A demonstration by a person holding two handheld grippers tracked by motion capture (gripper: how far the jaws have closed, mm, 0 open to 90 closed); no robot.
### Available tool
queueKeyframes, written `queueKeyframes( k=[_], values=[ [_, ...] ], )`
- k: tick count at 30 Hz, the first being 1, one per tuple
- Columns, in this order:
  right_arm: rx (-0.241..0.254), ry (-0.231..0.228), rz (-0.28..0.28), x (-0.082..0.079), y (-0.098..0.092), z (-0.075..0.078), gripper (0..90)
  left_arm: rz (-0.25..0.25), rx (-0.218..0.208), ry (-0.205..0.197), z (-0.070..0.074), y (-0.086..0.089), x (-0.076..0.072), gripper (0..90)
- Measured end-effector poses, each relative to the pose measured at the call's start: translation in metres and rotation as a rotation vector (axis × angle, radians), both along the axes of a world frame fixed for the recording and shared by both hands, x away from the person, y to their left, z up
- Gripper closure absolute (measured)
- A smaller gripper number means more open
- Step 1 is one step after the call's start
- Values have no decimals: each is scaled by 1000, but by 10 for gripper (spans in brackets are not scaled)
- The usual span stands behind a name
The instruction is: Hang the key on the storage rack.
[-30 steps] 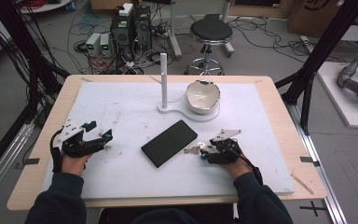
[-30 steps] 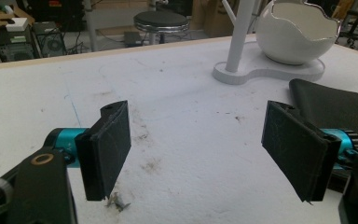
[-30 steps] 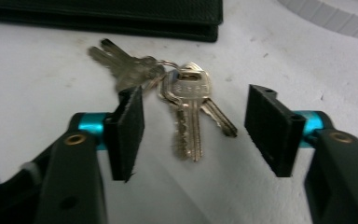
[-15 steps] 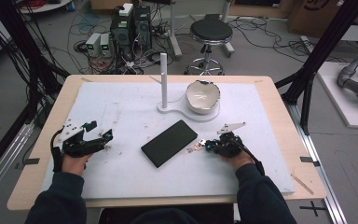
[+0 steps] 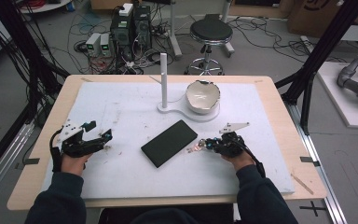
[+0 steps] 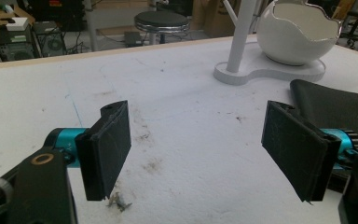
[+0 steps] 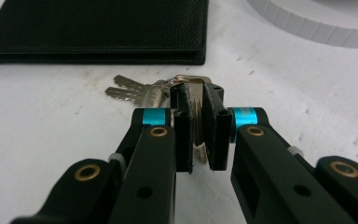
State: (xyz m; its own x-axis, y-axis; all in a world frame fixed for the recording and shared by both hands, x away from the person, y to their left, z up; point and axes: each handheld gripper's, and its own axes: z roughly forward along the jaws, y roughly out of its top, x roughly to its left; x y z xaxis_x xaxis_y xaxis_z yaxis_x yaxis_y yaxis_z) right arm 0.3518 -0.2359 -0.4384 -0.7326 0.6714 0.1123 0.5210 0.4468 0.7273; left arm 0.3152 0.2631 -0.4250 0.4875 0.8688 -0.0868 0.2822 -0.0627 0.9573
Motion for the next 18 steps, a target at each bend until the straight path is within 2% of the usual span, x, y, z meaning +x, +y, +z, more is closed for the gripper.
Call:
queueKeyframes(
  k=[1, 2, 5, 7, 10, 16, 18],
  values=[
    [29, 32, 1, 0, 0, 0, 843, 0, 1, -1, 0, 0, 0, 238],
    [29, 32, 1, 0, 0, 0, 843, 0, 0, -1, 0, 0, 0, 238],
    [74, 41, 1, 0, -1, 1, 843, 0, 1, -1, 0, 0, 0, 238],
    [98, 33, -7, -1, -3, 4, 843, 0, 1, -1, 0, 0, 0, 239],
    [100, 16, -13, -2, -4, 6, 843, 0, 1, -1, 0, 0, 0, 238],
    [129, -51, -25, -6, -7, 15, 843, 1, 0, -2, 0, 0, 0, 238],
    [136, -59, -28, -7, -7, 17, 843, 1, 2, -1, 0, 0, 0, 239]
  ],
)
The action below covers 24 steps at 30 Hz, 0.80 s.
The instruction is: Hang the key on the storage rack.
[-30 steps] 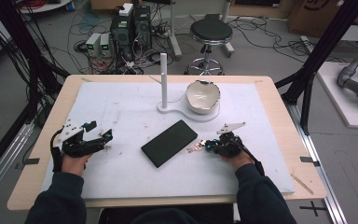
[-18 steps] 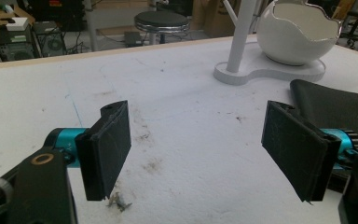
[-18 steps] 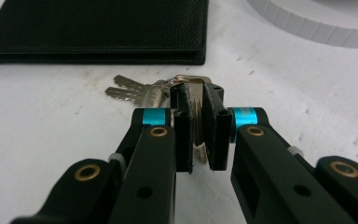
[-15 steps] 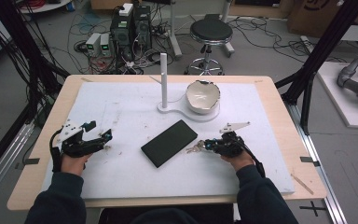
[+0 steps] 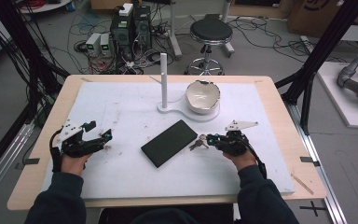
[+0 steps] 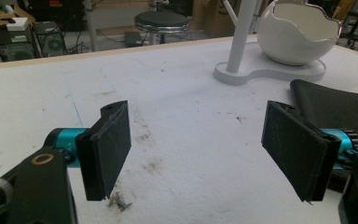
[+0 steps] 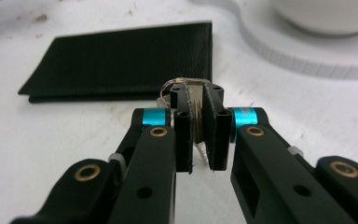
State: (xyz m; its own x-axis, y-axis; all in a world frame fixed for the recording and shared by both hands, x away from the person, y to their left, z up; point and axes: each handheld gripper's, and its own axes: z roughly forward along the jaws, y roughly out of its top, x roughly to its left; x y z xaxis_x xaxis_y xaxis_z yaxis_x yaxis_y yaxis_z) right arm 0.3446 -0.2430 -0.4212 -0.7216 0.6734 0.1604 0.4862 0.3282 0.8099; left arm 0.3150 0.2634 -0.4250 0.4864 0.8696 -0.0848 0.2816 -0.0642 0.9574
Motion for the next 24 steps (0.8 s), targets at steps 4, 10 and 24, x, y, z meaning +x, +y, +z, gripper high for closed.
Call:
queueKeyframes(
  k=[4, 10, 24],
  values=[
    [43, -48, -11, -3, -2, 10, 843, -1, 1, 0, 0, 0, 0, 238],
    [66, -115, -10, -4, 4, 26, 844, -1, -1, 1, 0, -1, 0, 238],
    [50, -204, 1, 13, 29, 60, 844, -1, -4, 2, 0, 0, 0, 239]
  ],
)
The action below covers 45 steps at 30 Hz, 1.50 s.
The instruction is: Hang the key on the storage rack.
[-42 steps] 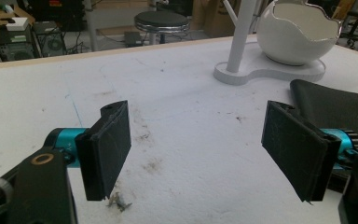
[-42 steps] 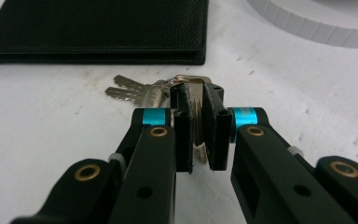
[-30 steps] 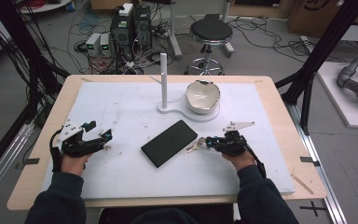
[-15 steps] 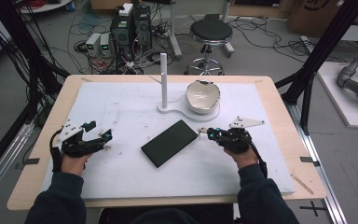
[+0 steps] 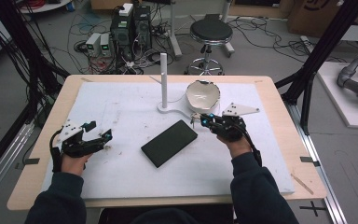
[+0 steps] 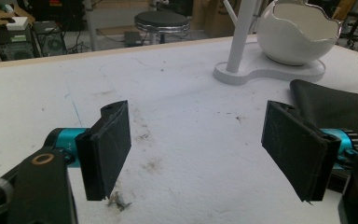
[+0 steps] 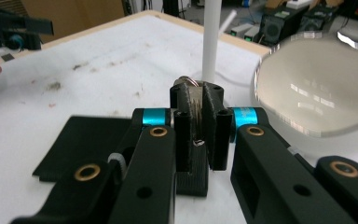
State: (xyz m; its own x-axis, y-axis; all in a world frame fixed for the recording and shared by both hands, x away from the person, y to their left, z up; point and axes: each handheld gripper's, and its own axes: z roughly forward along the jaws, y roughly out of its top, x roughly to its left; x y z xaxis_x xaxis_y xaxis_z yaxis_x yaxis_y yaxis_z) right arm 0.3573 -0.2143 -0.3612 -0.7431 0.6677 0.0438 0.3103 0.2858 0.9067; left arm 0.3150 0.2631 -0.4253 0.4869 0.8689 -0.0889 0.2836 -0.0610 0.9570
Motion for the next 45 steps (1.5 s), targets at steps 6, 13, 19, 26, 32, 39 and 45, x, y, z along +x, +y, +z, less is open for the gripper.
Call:
queueKeyframes(
  k=[6, 13, 19, 26, 32, 39, 45],
  values=[
    [-1, -44, 8, 16, 18, 24, 844, 2, -5, -3, 0, 0, 0, 239],
    [-10, -83, 13, 38, 40, 50, 843, 2, -6, -3, 0, 2, 0, 239],
    [-28, -107, 25, 56, 60, 67, 843, 4, -11, -3, 0, 3, -1, 239],
    [-32, -109, 39, 69, 80, 80, 843, 6, -12, -3, 0, 4, -1, 239],
    [-32, -111, 46, 76, 90, 85, 843, 10, -16, -4, -1, 6, -1, 240],
    [-31, -102, 25, 83, 94, 84, 843, 12, -14, -2, 0, 7, -2, 240],
    [-33, -98, 20, 87, 96, 84, 843, 9, -17, -4, -1, 5, -2, 240]
  ],
)
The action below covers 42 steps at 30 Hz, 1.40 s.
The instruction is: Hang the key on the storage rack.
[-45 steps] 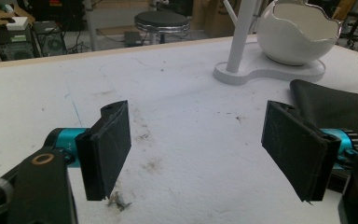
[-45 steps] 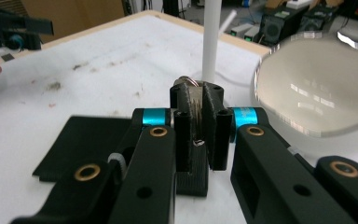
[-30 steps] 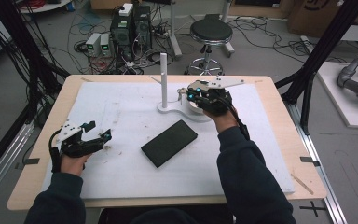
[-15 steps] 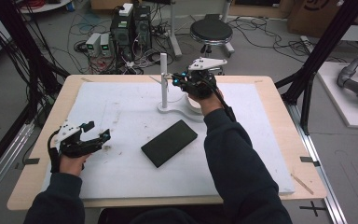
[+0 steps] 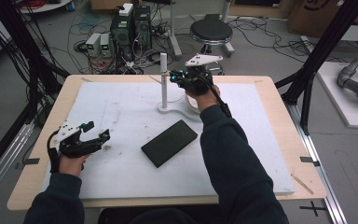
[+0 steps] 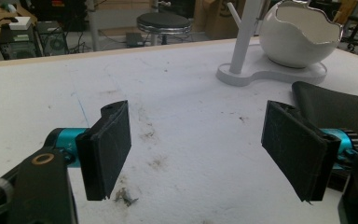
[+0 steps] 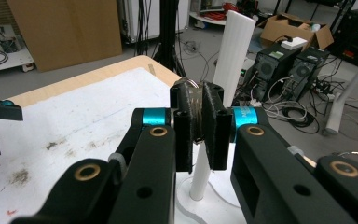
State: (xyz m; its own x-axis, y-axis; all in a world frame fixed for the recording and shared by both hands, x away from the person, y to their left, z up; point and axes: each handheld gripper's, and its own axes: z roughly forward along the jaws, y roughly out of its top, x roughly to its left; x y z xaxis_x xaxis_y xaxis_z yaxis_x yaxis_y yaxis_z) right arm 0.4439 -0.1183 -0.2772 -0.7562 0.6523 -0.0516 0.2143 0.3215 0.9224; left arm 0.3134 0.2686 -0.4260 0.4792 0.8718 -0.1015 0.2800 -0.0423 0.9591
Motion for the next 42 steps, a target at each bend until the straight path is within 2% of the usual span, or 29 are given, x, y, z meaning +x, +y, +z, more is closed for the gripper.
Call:
queueKeyframes(
  k=[8, 13, 14, 18, 21, 24, 27, 29, 30, 31, 33, 40, 41, 42],
  values=[
    [-29, 8, -21, 6, 6, 4, 843, -1, 1, 0, 0, 0, 0, 240],
    [-32, 45, -48, 9, 6, 1, 886, -2, 3, -1, 0, 1, 0, 240],
    [-35, 42, -55, 9, 5, 0, 824, -1, 2, -1, 0, 1, 0, 240],
    [-37, 21, -55, 4, 1, 2, 810, -1, 3, 1, 0, 2, 0, 240],
    [-51, 13, -58, -1, -7, 3, 758, -2, 3, -1, 0, 2, -1, 240],
    [-63, 6, -75, -8, -19, -1, 648, -3, 3, -1, 0, 1, -1, 240],
    [-110, -6, -104, -17, -36, -11, 534, -3, 2, -3, 0, 0, -1, 240],
    [-133, -23, -100, -23, -49, -20, 485, -5, 7, 1, 0, 0, -1, 240],
    [-153, -6, -107, -26, -56, -24, 453, -4, 4, 0, 0, -1, -1, 240],
    [-158, -9, -115, -30, -63, -29, 428, -8, 6, -1, 0, -1, 0, 240],
    [-173, 21, -129, -37, -80, -40, 373, -12, 10, 1, 0, -2, -1, 240],
    [-166, 77, -148, -68, -123, -82, 275, -21, 15, 4, -1, -5, 0, 240],
    [-143, 100, -158, -76, -131, -96, 260, -24, 11, 4, -1, -6, 0, 240],
    [-143, 100, -158, -76, -131, -96, 260, -24, 10, 2, -1, -6, 0, 240]
  ],
)
